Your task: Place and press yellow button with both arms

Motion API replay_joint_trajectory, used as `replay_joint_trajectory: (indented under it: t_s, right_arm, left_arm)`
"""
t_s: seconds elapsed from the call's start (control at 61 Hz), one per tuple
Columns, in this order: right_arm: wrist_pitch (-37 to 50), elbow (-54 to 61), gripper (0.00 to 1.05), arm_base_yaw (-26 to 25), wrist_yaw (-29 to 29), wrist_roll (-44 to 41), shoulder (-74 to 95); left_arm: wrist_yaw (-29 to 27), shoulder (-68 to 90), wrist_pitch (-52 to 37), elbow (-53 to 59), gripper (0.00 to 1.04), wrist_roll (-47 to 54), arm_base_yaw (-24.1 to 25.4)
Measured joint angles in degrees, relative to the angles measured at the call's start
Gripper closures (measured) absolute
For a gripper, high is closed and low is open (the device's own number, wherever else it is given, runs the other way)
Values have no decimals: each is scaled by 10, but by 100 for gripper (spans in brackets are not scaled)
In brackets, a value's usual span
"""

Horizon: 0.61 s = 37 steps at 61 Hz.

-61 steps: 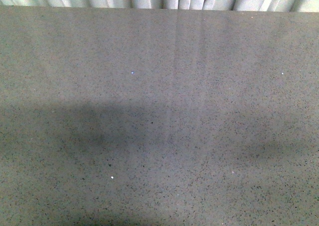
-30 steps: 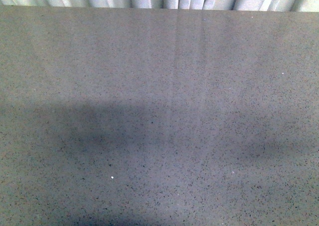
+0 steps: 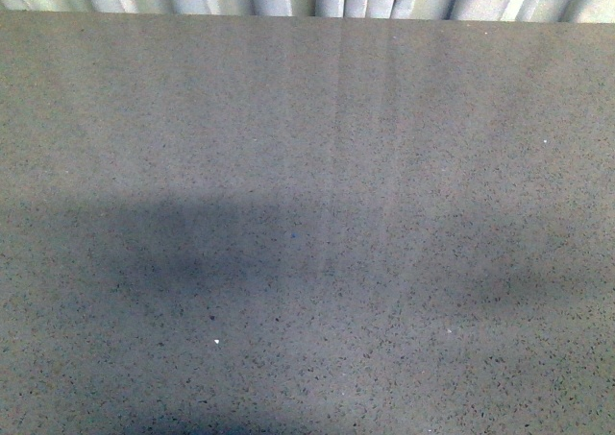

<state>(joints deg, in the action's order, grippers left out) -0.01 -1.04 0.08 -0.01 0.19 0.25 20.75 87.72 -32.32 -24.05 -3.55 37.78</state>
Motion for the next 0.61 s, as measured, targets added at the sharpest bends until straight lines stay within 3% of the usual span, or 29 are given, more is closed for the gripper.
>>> replay_joint_trajectory:
  t_s: [0.607]
  right_arm:
    - [0, 0, 9, 0, 0, 0, 0]
  left_arm:
    - [-32, 130, -92, -7, 9, 7, 37]
